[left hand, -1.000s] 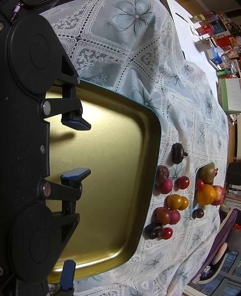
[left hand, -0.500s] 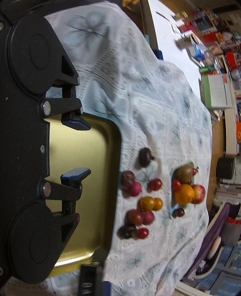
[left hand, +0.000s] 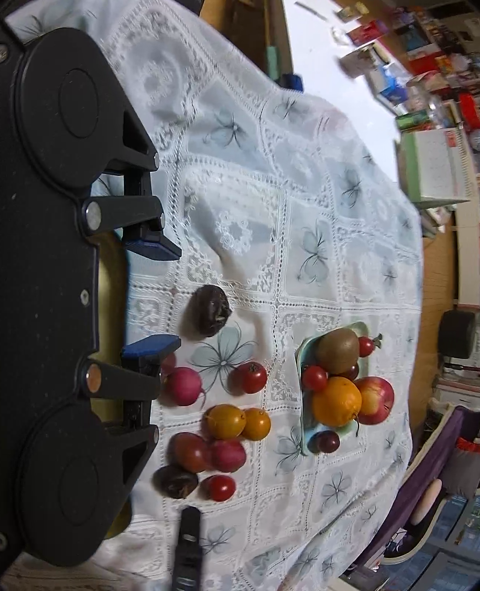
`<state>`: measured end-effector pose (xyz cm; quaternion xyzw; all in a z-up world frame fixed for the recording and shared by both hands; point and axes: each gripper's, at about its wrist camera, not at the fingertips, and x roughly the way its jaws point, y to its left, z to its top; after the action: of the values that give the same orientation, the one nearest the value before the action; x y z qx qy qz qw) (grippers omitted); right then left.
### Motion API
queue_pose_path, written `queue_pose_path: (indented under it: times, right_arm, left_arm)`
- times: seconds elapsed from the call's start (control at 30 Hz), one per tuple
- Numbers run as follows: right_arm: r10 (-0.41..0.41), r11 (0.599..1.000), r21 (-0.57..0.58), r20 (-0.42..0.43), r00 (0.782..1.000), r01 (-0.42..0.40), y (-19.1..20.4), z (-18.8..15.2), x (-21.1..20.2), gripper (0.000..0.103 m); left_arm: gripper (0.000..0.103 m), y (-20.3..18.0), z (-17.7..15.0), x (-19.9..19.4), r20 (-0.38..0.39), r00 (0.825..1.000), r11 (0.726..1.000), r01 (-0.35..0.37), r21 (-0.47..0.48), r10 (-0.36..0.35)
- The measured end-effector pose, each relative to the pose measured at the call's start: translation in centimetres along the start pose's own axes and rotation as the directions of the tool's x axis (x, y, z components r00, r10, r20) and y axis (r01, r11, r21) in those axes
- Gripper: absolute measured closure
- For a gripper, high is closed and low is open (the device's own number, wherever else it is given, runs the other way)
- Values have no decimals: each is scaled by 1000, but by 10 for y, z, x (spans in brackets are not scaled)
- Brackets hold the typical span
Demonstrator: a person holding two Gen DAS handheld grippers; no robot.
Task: Organize fruits
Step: 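Reach past the tray and grasp a dark brown fruit with each tool, then lower the left tool's dark fruit onto the tray and open while right carries its fruit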
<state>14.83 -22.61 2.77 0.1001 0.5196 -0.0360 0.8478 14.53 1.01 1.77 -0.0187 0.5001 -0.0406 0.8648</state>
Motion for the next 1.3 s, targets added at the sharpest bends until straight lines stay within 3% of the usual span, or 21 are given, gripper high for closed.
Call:
queue_pose_path:
  times: [0.2, 0.4, 0.5, 0.57, 0.67, 0.97, 1.1, 1.3]
  right_arm:
    - [9, 1000, 3, -106, 994, -9, -2, 4, 36, 6]
    - [-36, 998, -46, -100, 994, 32, 7, 3, 53, 10]
    - [-33, 999, -45, -114, 993, 28, 7, 5, 64, 27]
    - [11, 1000, -24, -144, 990, -15, 5, 8, 68, 45]
    - [36, 999, -28, -149, 988, -40, 7, 11, 65, 60]
    - [6, 994, -109, -84, 996, -15, 17, 0, 64, 56]
    - [3, 995, -103, -90, 996, -13, 16, 2, 69, 54]
    - [20, 997, -67, -97, 995, -26, 12, 4, 68, 56]
  left_arm:
    - [50, -5, 18, 25, -67, 998, 1000, 21, 13, -20]
    - [50, -14, 28, 39, -77, 997, 998, 10, 61, -5]
    - [50, -16, 31, 46, -88, 996, 998, 2, 67, 4]
    - [50, -16, 32, 50, -98, 995, 998, 14, 64, -8]
    - [50, -17, 33, 57, -115, 993, 998, 17, 58, -10]
    - [50, -14, 39, 74, -137, 990, 998, -4, 68, 14]
    - [50, -11, 39, 82, -159, 987, 999, -3, 49, 10]
    - [51, -12, 40, 76, -121, 993, 1000, 8, 22, -6]
